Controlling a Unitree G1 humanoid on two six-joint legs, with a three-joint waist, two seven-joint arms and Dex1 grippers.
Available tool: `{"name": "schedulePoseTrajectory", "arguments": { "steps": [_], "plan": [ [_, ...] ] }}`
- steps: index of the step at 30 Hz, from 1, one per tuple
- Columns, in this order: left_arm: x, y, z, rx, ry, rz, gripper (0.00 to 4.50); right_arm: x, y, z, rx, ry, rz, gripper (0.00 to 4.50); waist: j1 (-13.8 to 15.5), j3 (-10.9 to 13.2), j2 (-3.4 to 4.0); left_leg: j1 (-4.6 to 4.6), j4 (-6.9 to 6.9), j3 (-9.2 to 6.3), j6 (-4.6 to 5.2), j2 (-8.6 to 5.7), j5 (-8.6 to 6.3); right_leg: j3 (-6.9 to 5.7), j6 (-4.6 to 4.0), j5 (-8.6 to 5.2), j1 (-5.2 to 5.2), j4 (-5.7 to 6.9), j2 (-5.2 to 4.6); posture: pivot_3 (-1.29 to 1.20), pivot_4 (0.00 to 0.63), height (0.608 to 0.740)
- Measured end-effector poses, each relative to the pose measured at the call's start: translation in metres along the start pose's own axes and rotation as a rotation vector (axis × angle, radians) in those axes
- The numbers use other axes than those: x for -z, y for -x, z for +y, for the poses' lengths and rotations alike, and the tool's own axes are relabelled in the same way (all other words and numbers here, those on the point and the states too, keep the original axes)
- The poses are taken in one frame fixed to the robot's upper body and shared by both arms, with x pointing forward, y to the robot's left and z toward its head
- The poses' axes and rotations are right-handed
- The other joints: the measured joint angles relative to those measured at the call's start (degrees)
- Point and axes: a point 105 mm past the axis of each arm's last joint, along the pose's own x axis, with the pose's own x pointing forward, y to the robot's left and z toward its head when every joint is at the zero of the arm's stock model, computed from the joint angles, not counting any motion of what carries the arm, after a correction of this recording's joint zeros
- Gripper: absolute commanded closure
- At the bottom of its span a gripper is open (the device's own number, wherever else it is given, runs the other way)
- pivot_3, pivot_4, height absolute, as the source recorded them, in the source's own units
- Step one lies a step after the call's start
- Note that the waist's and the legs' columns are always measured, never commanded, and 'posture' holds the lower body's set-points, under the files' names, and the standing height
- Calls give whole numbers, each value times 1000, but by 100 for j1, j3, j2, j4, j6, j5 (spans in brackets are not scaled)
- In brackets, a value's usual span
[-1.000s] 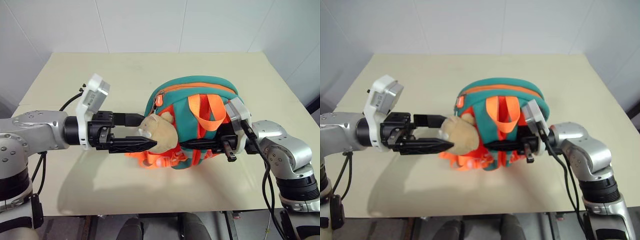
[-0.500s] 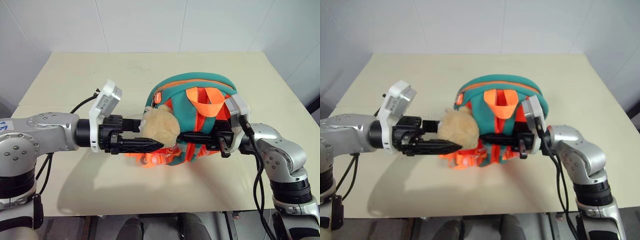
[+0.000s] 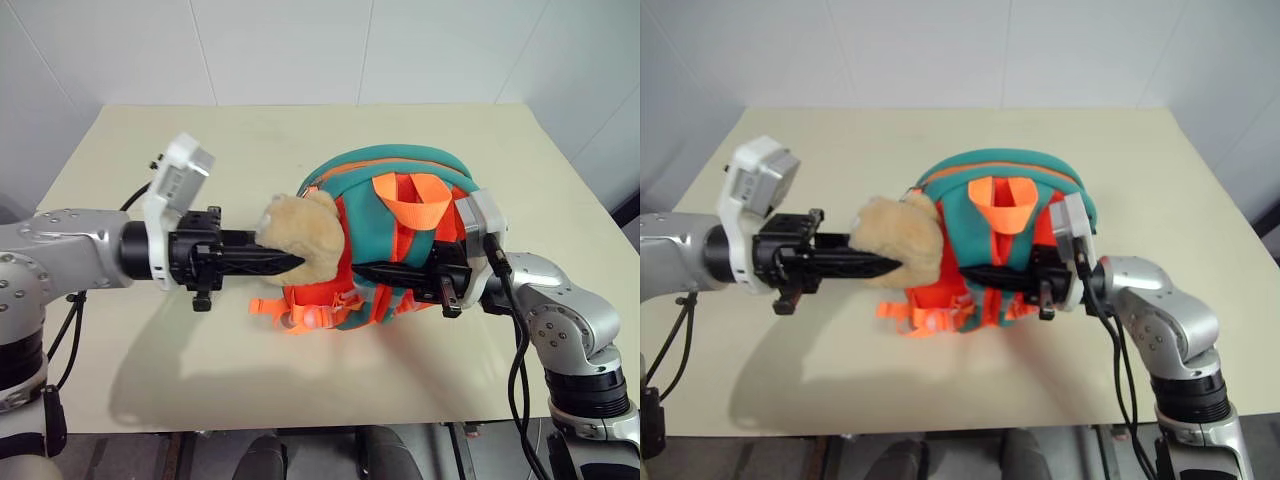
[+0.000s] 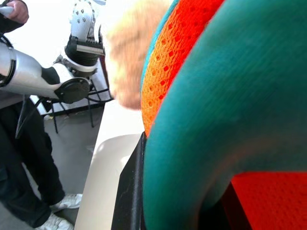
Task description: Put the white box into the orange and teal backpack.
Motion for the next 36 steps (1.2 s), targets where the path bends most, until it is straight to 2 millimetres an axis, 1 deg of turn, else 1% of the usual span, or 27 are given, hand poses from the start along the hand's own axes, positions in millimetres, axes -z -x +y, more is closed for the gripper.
{"name": "schedulePoseTrajectory", "arguments": {
  "steps": [3,7,9,14,19,21,27,33,36],
  "plan": [
    [-1,7,4,-16,-4,4,3931,2,2,-1,21,-4,-6,3996,-1,0,0,0,-2,1,0,0,0,0,0,0,0,-2,0,0,150,740],
    [-2,19,13,-41,-2,6,3935,-5,6,-3,67,32,-69,3996,-11,0,0,0,-6,3,0,2,0,0,0,0,-1,-4,1,0,150,740],
    [-2,22,16,-41,3,2,3935,-7,7,-3,77,44,-81,3996,-10,1,1,0,-6,4,0,2,0,0,0,0,-1,-4,2,0,150,740],
    [2,27,18,-14,27,13,3935,-8,10,-3,106,58,-106,3996,-20,1,1,-1,-7,4,2,4,-1,0,0,0,-2,-5,3,0,150,740],
    [9,34,19,-5,53,52,3935,-2,14,-3,126,34,-108,3996,-57,1,1,0,-8,5,8,5,-5,1,-1,-1,-1,-5,3,0,150,740],
    [16,40,22,-15,89,65,3935,-2,14,-2,127,34,-109,3996,-106,1,1,1,-8,6,13,6,-7,1,-1,-1,-1,-2,4,0,150,740],
    [35,49,30,-29,150,99,3936,-1,14,0,127,31,-108,3996,-140,1,2,6,-9,7,20,10,-11,3,-4,-2,-1,1,8,0,150,740],
    [55,52,43,-46,190,156,3937,-2,15,1,121,29,-111,3996,-128,1,2,5,-7,8,21,9,-12,3,-4,-1,-1,0,7,0,150,740],
    [69,53,50,-51,202,209,3937,-2,15,1,119,27,-112,3996,-133,1,2,5,-8,8,21,10,-12,3,-4,-1,-1,0,10,0,150,740]
  ]
}}
